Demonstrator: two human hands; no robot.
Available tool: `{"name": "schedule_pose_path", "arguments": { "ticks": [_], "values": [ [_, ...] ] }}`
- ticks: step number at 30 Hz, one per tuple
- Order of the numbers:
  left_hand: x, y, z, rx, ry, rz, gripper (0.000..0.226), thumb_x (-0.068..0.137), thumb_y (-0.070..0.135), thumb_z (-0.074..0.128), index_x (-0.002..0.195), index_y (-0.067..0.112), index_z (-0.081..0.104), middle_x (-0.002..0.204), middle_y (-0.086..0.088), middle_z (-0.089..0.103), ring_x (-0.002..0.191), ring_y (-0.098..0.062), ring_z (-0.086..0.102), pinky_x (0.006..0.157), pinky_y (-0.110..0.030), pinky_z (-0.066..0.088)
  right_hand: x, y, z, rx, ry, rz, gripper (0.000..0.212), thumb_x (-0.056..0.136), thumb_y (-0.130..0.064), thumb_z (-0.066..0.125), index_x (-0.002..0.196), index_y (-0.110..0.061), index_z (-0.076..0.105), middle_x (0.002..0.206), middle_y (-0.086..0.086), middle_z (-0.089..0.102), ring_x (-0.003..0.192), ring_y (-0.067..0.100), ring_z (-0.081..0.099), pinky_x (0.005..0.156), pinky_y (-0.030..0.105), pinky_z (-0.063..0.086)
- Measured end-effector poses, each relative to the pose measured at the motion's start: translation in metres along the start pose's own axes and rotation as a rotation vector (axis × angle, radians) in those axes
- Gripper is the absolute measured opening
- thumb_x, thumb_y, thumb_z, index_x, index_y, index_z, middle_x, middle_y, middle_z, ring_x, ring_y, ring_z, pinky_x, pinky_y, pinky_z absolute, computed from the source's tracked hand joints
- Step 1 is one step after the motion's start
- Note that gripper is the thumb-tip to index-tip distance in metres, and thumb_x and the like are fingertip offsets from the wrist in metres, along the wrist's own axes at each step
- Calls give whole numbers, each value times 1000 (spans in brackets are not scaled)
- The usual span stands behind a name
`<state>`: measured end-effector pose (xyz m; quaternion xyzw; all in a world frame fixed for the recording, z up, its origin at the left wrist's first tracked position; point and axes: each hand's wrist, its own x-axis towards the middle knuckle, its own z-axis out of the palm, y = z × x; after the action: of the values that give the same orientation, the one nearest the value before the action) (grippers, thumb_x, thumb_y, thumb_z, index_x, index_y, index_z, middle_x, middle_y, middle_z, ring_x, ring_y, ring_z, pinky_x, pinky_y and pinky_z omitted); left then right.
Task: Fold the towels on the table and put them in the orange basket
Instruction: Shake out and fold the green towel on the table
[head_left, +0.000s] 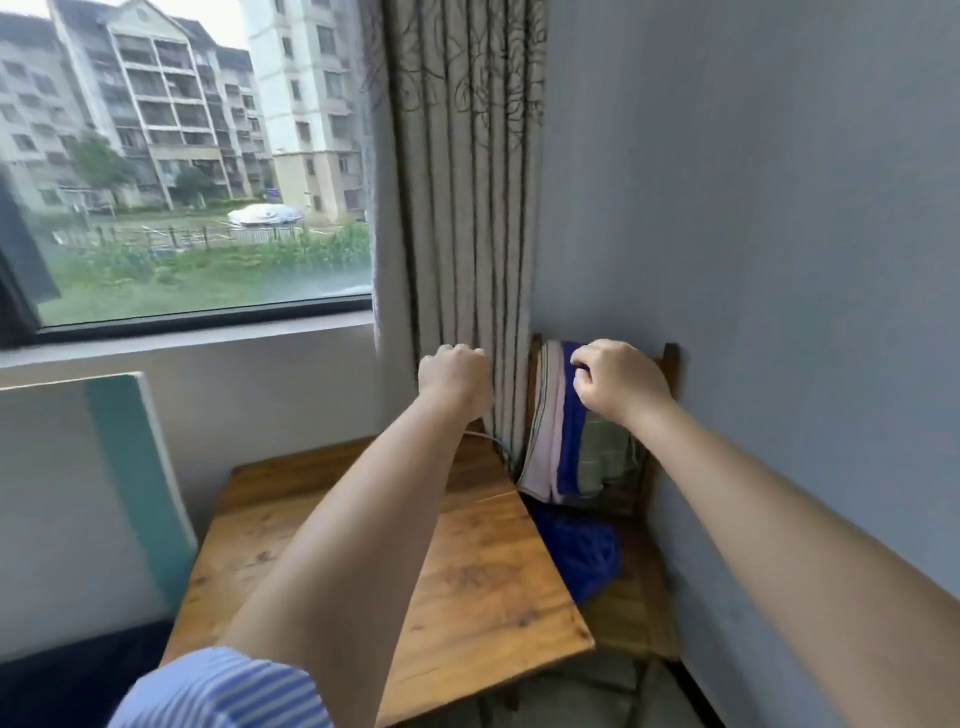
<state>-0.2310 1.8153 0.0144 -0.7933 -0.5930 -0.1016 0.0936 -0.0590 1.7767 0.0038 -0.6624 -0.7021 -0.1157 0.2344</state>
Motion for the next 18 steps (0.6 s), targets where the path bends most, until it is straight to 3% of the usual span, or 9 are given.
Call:
{"name": "schedule_pose_path", "arguments": {
  "ticks": [9,14,18],
  "values": [
    [156,73,45,-72,-6,125,26,92,11,40,110,9,58,110,-9,62,99,-27,58,70,-30,39,89,146,37,-134,37,189,25,87,-10,41,99,-6,63,104,12,63,95,30,56,65,24,31],
    [244,97,80,-110,-80,180,24,91,8,38,100,5,59,94,-9,61,81,-23,54,56,-27,38,144,203,66,-151,20,259,23,87,-10,41,92,-5,63,98,13,62,94,32,55,63,25,32],
    [297,116,116,-130,-155,202,25,91,7,38,105,6,58,96,-8,60,81,-22,54,58,-27,37,169,246,100,-151,-36,291,23,87,-11,42,93,-4,63,97,12,62,94,30,56,62,24,32]
  ]
}}
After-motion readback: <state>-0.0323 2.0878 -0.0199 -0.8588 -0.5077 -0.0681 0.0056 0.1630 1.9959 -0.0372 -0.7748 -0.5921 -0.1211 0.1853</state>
